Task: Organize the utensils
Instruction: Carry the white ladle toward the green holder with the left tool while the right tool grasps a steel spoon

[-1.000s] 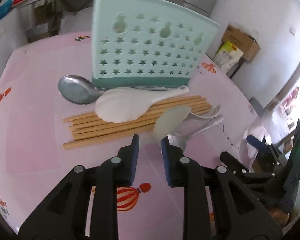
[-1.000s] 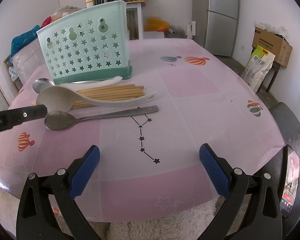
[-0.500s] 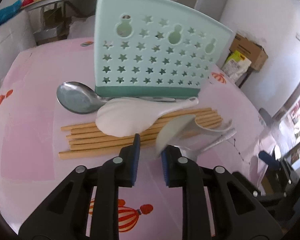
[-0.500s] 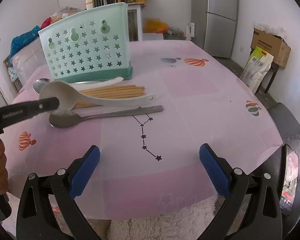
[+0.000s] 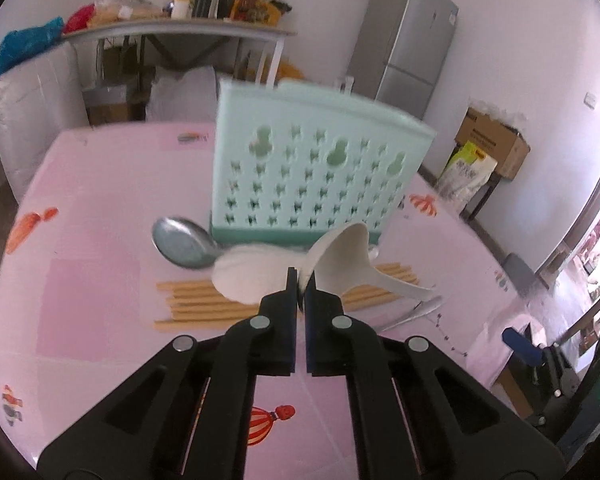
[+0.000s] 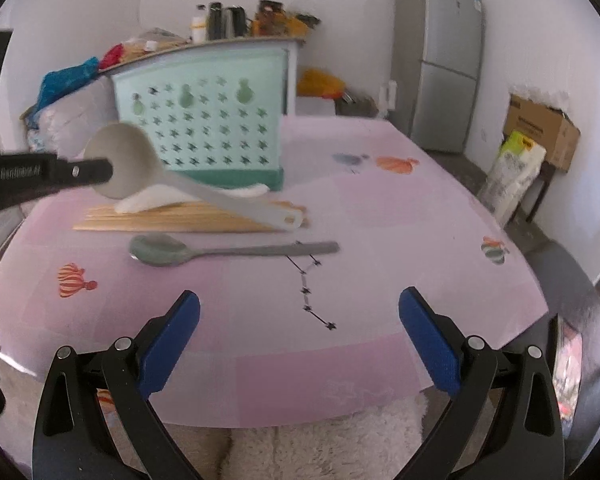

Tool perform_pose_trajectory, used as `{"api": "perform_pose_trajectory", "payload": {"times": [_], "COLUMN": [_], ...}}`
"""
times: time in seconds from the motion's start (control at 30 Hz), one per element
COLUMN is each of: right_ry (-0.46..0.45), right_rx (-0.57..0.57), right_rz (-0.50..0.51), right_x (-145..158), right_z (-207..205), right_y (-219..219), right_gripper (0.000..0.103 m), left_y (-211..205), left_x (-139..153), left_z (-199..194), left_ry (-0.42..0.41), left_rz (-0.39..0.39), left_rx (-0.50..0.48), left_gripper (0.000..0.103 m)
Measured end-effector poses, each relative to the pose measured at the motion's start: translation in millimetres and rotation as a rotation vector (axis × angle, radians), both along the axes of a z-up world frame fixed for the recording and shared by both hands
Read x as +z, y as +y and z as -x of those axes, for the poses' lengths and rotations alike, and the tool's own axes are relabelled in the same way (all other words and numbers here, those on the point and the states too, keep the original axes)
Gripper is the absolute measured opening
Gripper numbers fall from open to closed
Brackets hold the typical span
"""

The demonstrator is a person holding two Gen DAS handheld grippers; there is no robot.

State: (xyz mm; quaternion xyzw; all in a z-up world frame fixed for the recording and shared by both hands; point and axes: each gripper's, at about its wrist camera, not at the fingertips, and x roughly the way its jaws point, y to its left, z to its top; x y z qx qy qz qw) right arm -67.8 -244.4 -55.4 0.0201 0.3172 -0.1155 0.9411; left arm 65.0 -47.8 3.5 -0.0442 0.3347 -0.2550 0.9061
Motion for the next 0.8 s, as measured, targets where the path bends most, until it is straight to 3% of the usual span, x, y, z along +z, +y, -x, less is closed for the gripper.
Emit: {"api": "perform_pose_trajectory", "payload": {"times": [0.17,0.47,0.63,0.8], "right_ry": [-0.038,-0.003,0.066,0.082], "right_rx": [0.118,0.368,0.413,0.399], "right_rz": [0.046,0.212,0.298,0.336], "right_x": [8.8,9.6,-7.1,-13.3], "right_z": [3.0,-24.0,-45.4,-53.1], "right_y": [22.5,84.7,103.4,112.2], "right_gripper": [0.088,0.058,0.040,0.032], "left_y": [17.8,45.0,59.4,64.4], "left_x": [28.1,56.5,62.1,68.2], "left_z": [7.8,10.2,12.5,13.7], "left_ry": [-0.071,-0.141,-0.150,-0.167], "left_rz": [0.038,0.057,0.065,0.067], "left_rx": [0.034,0.093,0.112,0.118], "left_gripper": [0.001,0.001,0.001,0.001]}}
